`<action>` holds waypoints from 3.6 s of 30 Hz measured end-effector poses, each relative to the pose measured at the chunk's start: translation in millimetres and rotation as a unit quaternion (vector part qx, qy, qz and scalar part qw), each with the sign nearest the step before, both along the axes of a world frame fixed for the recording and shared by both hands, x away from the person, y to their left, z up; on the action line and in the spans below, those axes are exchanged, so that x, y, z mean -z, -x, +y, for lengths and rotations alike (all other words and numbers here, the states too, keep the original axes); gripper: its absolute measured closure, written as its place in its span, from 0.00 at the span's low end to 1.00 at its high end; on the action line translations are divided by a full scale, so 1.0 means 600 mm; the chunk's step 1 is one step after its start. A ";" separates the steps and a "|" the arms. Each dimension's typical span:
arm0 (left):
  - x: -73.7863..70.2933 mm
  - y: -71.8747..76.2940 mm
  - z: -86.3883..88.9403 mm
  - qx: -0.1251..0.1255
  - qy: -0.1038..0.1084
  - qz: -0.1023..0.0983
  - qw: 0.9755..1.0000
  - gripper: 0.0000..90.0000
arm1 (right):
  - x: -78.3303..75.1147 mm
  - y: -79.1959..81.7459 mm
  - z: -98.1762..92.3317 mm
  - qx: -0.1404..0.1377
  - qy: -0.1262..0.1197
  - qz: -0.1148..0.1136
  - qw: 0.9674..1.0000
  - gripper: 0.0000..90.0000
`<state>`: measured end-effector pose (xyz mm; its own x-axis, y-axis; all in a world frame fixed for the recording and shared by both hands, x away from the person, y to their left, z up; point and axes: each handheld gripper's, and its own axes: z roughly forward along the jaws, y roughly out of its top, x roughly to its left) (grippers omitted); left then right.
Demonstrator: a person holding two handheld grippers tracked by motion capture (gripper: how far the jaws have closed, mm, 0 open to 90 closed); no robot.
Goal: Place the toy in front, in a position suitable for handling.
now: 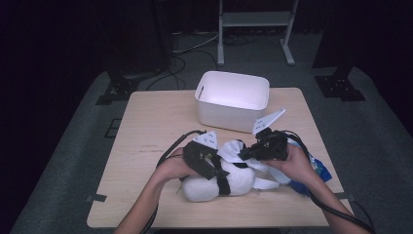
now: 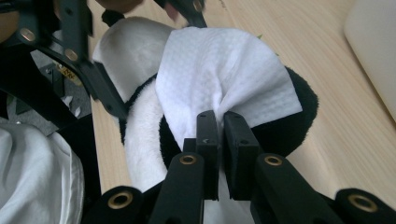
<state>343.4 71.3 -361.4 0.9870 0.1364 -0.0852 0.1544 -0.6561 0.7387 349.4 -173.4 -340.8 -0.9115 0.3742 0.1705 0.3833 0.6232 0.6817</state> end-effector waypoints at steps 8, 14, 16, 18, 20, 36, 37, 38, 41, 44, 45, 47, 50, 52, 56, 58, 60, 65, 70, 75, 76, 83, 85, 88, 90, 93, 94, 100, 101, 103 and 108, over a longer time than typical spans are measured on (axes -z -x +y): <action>0.000 0.016 0.048 -0.018 -0.007 -0.003 1.000 0.24 | 0.004 0.001 -0.011 0.006 0.004 -0.002 1.000 0.94; 0.011 0.024 0.083 -0.028 0.020 0.003 0.999 0.19 | 0.006 -0.002 -0.014 0.010 0.009 0.000 1.000 0.94; 0.016 0.032 0.101 -0.036 0.021 0.002 0.999 0.17 | 0.005 -0.002 -0.012 0.012 0.013 0.003 1.000 0.94; 0.018 0.034 0.107 -0.037 0.021 0.003 0.999 0.16 | 0.004 -0.003 -0.012 0.012 0.019 0.000 1.000 0.94; 0.026 0.038 0.122 -0.049 0.011 0.007 0.999 0.12 | 0.003 -0.004 -0.010 0.013 0.021 0.003 1.000 0.94; 0.058 0.024 0.127 -0.048 0.022 0.025 0.998 0.24 | -0.020 -0.001 0.062 -0.034 0.062 -0.019 0.997 0.94; 0.058 0.024 0.125 -0.048 0.021 0.024 0.998 0.24 | -0.019 0.000 0.072 -0.039 0.068 -0.020 0.997 0.94; 0.058 0.025 0.122 -0.048 0.020 0.022 0.998 0.24 | -0.019 0.001 0.082 -0.044 0.075 -0.021 0.996 0.94; 0.056 0.025 0.119 -0.046 0.020 0.018 0.999 0.25 | -0.016 0.001 0.105 -0.056 0.091 -0.026 0.994 0.94; 0.057 0.025 0.117 -0.047 0.023 0.019 0.998 0.24 | -0.012 -0.001 0.121 -0.061 0.103 -0.023 0.993 0.94; 0.057 0.024 0.116 -0.047 0.024 0.019 0.998 0.25 | -0.010 -0.001 0.125 -0.062 0.106 -0.020 0.992 0.94; 0.058 0.024 0.115 -0.047 0.026 0.019 0.998 0.24 | -0.009 -0.001 0.130 -0.066 0.109 -0.021 0.992 0.94; 0.061 0.023 0.117 -0.047 0.030 0.019 0.998 0.24 | -0.011 0.001 0.139 -0.072 0.126 -0.025 0.989 0.94; 0.062 0.023 0.117 -0.047 0.033 0.020 0.998 0.24 | -0.015 0.000 0.134 -0.072 0.127 -0.026 0.989 0.94; 0.063 0.022 0.120 -0.049 0.036 0.022 0.998 0.24 | -0.022 0.001 0.111 -0.059 0.125 -0.027 0.990 0.93; 0.064 0.021 0.120 -0.051 0.041 0.025 0.998 0.23 | -0.025 0.000 0.096 -0.052 0.118 -0.028 0.991 0.94; 0.065 0.020 0.121 -0.052 0.050 0.029 0.997 0.22 | -0.022 -0.001 0.085 -0.045 0.116 -0.025 0.992 0.94; 0.065 0.020 0.121 -0.055 0.059 0.030 0.996 0.18 | -0.013 -0.002 0.071 -0.039 0.103 -0.020 0.994 0.94; 0.068 0.018 0.125 -0.056 0.065 0.034 0.996 0.13 | -0.010 -0.001 0.064 -0.036 0.101 -0.018 0.994 0.94; 0.076 0.017 0.128 -0.056 0.068 0.049 0.995 0.07 | -0.007 -0.001 0.054 -0.029 0.091 -0.011 0.995 0.94; 0.079 0.015 0.129 -0.055 0.066 0.050 0.995 0.06 | -0.007 0.000 0.053 -0.029 0.091 -0.012 0.995 0.94; 0.096 0.010 0.131 -0.051 0.073 0.068 0.994 0.02 | -0.002 -0.003 0.037 -0.021 0.082 -0.009 0.996 0.94; 0.096 0.008 0.130 -0.045 0.081 0.067 0.993 0.06 | 0.000 -0.004 0.031 -0.018 0.076 -0.007 0.997 0.94; 0.095 0.006 0.133 -0.046 0.089 0.068 0.993 0.20 | 0.000 -0.003 0.028 -0.012 0.071 -0.004 0.997 0.94; 0.088 0.004 0.138 -0.048 0.102 0.062 0.992 0.28 | -0.001 -0.003 0.027 -0.015 0.064 -0.006 0.998 0.94; 0.081 0.004 0.139 -0.050 0.103 0.058 0.992 0.34 | -0.004 -0.004 0.029 -0.017 0.055 -0.010 0.998 0.94; 0.072 0.006 0.140 -0.050 0.102 0.053 0.992 0.35 | -0.007 -0.003 0.030 -0.016 0.049 -0.008 0.999 0.94; 0.034 0.012 0.139 -0.045 0.109 0.026 0.993 0.37 | -0.015 -0.006 0.051 -0.038 0.033 -0.004 0.999 0.94; 0.027 0.012 0.139 -0.044 0.103 0.020 0.993 0.37 | -0.017 -0.005 0.056 -0.040 0.036 -0.007 0.999 0.94; 0.015 0.013 0.144 -0.047 0.098 0.014 0.994 0.38 | -0.020 -0.004 0.063 -0.042 0.034 -0.011 0.998 0.94; -0.014 0.017 0.154 -0.046 0.099 -0.004 0.994 0.38 | -0.026 -0.005 0.066 -0.044 0.023 -0.011 0.999 0.94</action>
